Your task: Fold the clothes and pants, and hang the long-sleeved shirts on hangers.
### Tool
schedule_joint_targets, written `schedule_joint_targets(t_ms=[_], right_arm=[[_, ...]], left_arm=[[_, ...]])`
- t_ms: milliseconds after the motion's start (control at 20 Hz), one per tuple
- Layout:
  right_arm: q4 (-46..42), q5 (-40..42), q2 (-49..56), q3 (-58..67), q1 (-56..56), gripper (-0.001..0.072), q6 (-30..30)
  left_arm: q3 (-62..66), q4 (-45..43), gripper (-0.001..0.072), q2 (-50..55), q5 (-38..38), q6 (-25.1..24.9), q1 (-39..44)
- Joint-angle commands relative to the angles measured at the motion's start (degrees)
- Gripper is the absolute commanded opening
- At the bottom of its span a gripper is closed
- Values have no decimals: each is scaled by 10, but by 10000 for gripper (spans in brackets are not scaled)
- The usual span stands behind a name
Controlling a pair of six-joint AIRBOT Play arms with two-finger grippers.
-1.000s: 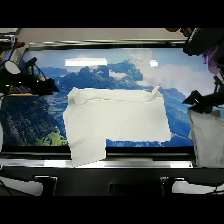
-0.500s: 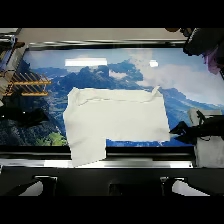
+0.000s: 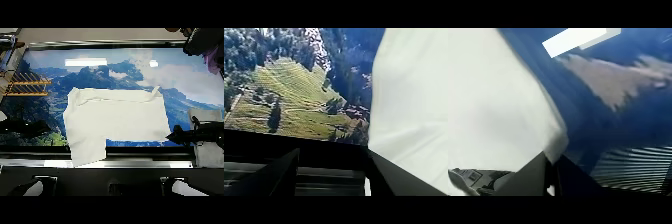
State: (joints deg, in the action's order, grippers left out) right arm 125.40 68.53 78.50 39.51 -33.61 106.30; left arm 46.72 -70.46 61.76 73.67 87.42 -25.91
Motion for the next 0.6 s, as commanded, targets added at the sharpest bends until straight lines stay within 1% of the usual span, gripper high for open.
schedule_joint_targets(t_ms=[0, 200, 300, 450, 550], right_arm=[[12, -2, -4, -3, 0, 32, 7], [14, 5, -42, -3, 0, 32, 3], [14, 13, -58, -3, 0, 32, -8], [15, 23, -81, -3, 0, 32, -14], [15, 28, -95, -3, 0, 32, -20]], left_arm=[[-17, 4, 471, -3, -14, 0, -1], [-84, 52, 471, -1, -65, -5, -1], [-130, 101, 472, -1, -88, -34, 0], [-191, 185, 472, -1, -109, -90, 2], [-220, 204, 472, -1, -125, -95, 13]])
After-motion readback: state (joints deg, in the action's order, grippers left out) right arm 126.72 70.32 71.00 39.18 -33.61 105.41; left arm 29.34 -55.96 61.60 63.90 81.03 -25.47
